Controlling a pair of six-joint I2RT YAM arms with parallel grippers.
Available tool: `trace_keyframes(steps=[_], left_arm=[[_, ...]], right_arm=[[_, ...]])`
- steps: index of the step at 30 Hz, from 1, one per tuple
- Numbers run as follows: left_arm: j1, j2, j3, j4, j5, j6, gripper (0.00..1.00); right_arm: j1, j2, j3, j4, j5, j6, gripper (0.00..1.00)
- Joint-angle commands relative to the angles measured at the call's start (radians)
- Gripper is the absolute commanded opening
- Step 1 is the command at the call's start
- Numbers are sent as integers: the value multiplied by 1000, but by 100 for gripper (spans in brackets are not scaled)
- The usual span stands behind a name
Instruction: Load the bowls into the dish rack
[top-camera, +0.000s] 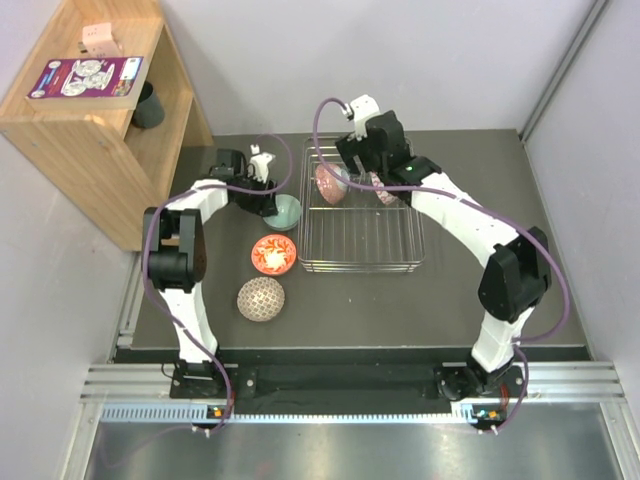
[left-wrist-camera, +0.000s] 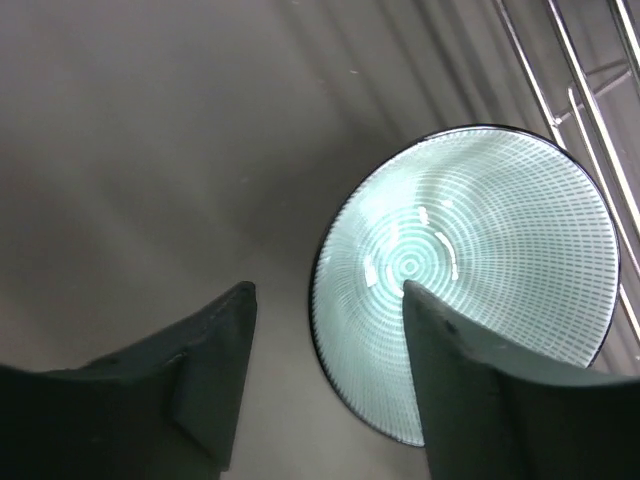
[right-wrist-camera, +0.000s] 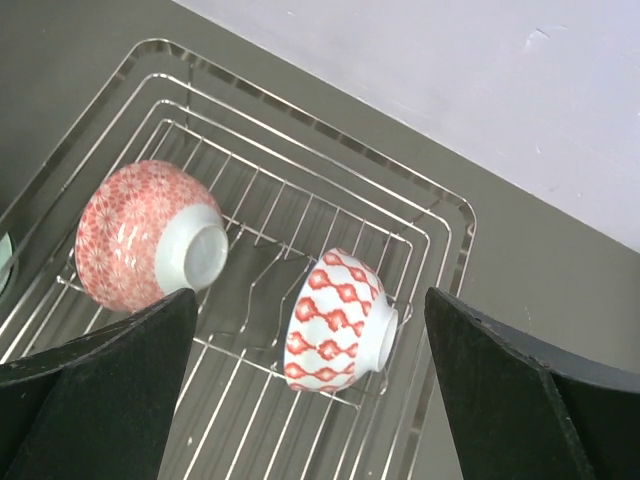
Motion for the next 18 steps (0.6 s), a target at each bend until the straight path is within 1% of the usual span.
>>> trace_keyframes(steps=[1, 4, 6, 7, 9, 10, 14, 16, 18], left_arm=[[2, 31, 55, -60, 94, 28, 51], [2, 45, 61, -64, 99, 33, 39], [2, 57, 67, -76, 106, 36, 33], [2, 61, 75, -83, 108, 36, 25], [2, 65, 83, -95, 105, 37, 13], [2, 64, 90, -99, 105, 36, 1], [7, 47, 127, -124, 97, 31, 0], [11, 12, 148, -124, 103, 27, 0], [19, -34, 168, -135, 119, 27, 0]], right_arm=[[-41, -100, -21, 10, -69, -20, 95], [-66, -134, -41, 5, -105, -18, 95], [-76, -158, -55, 0, -132, -20, 95], [-84, -166, -61, -1, -144, -20, 95], [-90, -183, -78, -6, -173, -15, 95], [-93, -189, -81, -9, -184, -11, 95], [-101, -194, -76, -30, -270, 50, 96], [-107, -190, -65, -39, -328, 78, 96], [-113, -186, -62, -43, -432, 130, 99]])
